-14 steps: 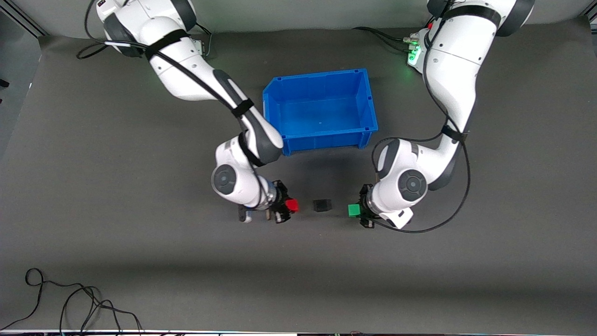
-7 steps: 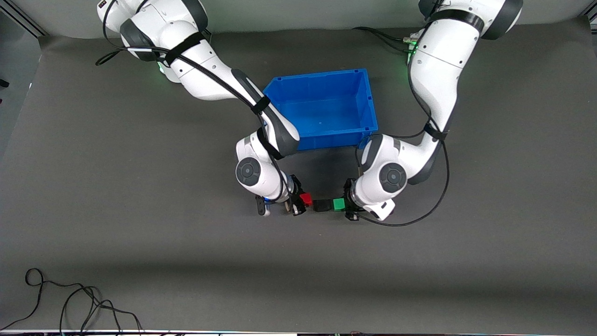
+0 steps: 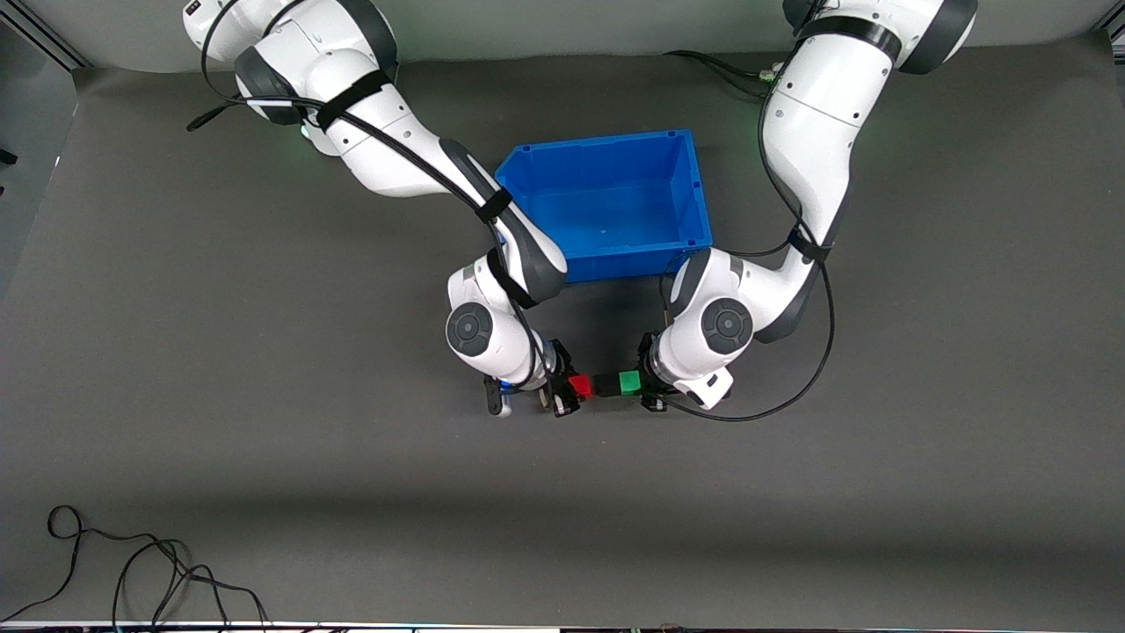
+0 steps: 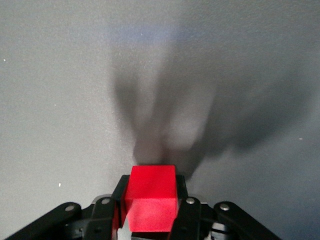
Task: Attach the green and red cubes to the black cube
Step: 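Press both cubes against the black cube and open both grippers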
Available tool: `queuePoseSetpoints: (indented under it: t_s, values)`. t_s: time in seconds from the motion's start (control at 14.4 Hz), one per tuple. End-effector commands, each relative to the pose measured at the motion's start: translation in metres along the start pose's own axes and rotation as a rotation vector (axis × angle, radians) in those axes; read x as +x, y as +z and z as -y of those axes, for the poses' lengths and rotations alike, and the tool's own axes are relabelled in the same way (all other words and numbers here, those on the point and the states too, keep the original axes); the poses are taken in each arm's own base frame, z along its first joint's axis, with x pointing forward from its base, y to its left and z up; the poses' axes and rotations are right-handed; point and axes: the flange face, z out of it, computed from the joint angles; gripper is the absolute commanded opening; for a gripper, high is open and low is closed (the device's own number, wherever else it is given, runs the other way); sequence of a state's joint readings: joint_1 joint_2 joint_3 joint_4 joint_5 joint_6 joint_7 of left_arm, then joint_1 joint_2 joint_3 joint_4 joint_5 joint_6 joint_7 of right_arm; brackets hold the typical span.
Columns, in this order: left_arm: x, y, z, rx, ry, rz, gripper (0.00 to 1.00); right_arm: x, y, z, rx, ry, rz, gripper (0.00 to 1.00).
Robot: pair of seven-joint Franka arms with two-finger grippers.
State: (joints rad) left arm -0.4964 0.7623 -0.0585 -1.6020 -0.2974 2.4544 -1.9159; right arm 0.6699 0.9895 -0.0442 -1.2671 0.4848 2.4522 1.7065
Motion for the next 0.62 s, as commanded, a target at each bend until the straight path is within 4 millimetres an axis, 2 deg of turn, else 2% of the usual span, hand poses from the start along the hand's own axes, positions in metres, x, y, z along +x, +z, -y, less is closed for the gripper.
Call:
queuePoseSetpoints:
  t_s: [0.0, 0.28, 0.35, 0.42, 0.49, 0.56]
  values:
    - [-0.005, 0.000, 0.004, -0.009, -0.015, 0.003, 0.00, -0.014, 0.005, 0.001, 0.024, -0.014, 0.000, 0.25]
    - [-0.004, 0.000, 0.004, -0.011, -0.018, 0.002, 0.00, -0.020, 0.006, -0.001, 0.039, -0.013, 0.009, 0.27]
    - [-0.004, 0.000, 0.004, -0.011, -0.015, 0.001, 0.08, -0.019, 0.007, -0.001, 0.038, -0.013, 0.009, 0.50]
    - [-0.005, 0.000, 0.005, -0.010, -0.008, -0.002, 0.28, -0.020, 0.006, -0.001, 0.040, -0.018, 0.008, 1.00]
    - [-0.004, -0.001, 0.004, -0.012, -0.008, -0.003, 0.44, -0.021, 0.001, 0.001, 0.046, -0.029, 0.006, 1.00]
    - [-0.005, -0.002, 0.004, -0.014, -0.007, -0.003, 0.53, -0.021, -0.007, 0.005, 0.057, -0.036, 0.007, 1.00]
